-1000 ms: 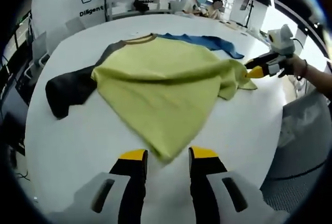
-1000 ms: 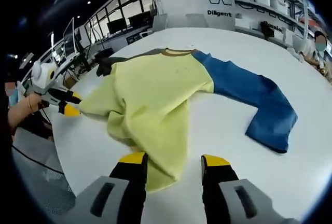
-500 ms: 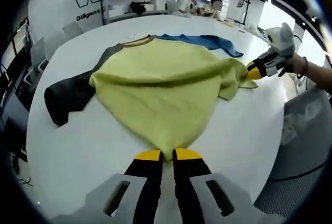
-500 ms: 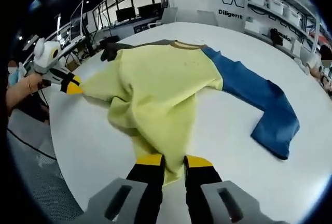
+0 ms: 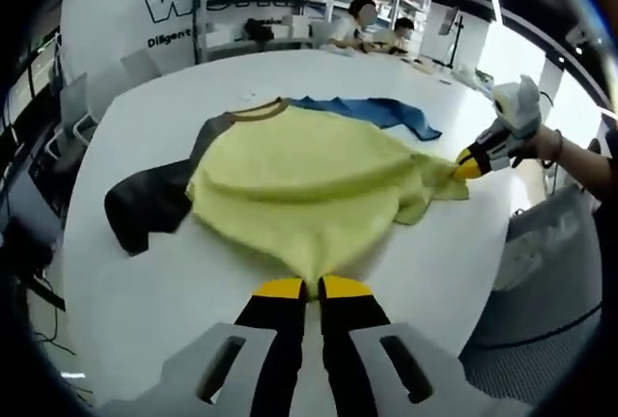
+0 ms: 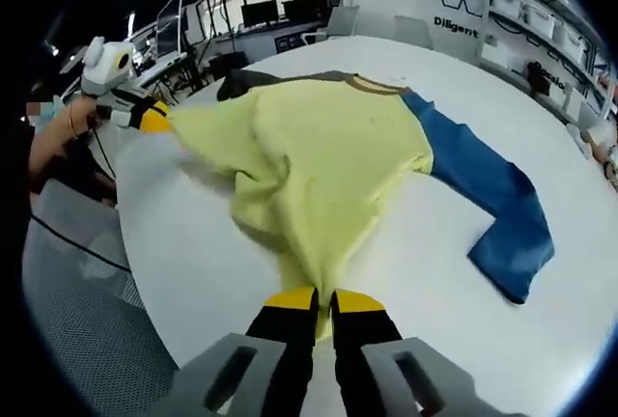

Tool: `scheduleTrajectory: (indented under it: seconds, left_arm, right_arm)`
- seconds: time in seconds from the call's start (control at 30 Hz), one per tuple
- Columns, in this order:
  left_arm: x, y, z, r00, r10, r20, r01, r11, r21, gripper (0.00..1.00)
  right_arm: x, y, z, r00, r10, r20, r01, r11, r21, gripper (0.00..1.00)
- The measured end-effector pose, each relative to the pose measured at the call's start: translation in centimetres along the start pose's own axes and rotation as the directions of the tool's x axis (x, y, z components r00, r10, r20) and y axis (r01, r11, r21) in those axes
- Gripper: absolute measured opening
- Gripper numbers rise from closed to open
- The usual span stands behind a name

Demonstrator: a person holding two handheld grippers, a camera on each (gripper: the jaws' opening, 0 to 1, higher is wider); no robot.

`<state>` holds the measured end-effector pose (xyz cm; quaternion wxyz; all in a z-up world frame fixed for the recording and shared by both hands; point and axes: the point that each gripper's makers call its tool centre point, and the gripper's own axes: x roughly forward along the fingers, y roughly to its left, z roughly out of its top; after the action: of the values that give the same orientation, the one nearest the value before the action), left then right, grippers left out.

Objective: Fold the garment on the visible template until the final outline fits inside the template.

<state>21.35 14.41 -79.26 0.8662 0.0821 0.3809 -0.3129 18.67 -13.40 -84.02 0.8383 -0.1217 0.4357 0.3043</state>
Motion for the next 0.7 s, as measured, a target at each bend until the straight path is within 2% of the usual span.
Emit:
scheduleTrajectory:
  seconds: [0.13,0.27,0.5,0.63,0.7]
  left_arm:
    - [-0.7,1.4,-0.3,0.999,0.033,-0.041,-0.035,0.999,-0.026,0.03]
    - [-0.6,2.1,-0.3,0.997,0.034,-0.063,-0.037,0.999,-0.036,0.03]
    - [1.3,2.8,0.0,0.996,0.046,-0.082,-0.047,0.999,-0.011,0.03]
    - [2.6,3.7,0.4,0.995,0.066,-0.079,-0.065,0.998,0.008,0.03]
    - [3.3,4.2,0.5,0.994,0.076,-0.082,-0.076,0.997,0.002,0.03]
  right_arm:
    - [-0.6,-0.1,0.2,1.000,0.010,0.000,-0.010,1.000,-0.011,0.00]
    - [-0.7,-0.3,0.5,1.000,0.006,-0.002,-0.006,1.000,-0.030,0.00]
    - [0.1,-1.1,0.8,1.000,-0.003,-0.009,0.003,0.999,-0.053,0.00]
    - [0.7,-2.2,0.9,1.000,-0.021,-0.003,0.021,1.000,-0.020,0.00]
    - [1.1,-2.8,1.2,0.999,-0.024,0.022,0.024,1.000,0.004,0.00]
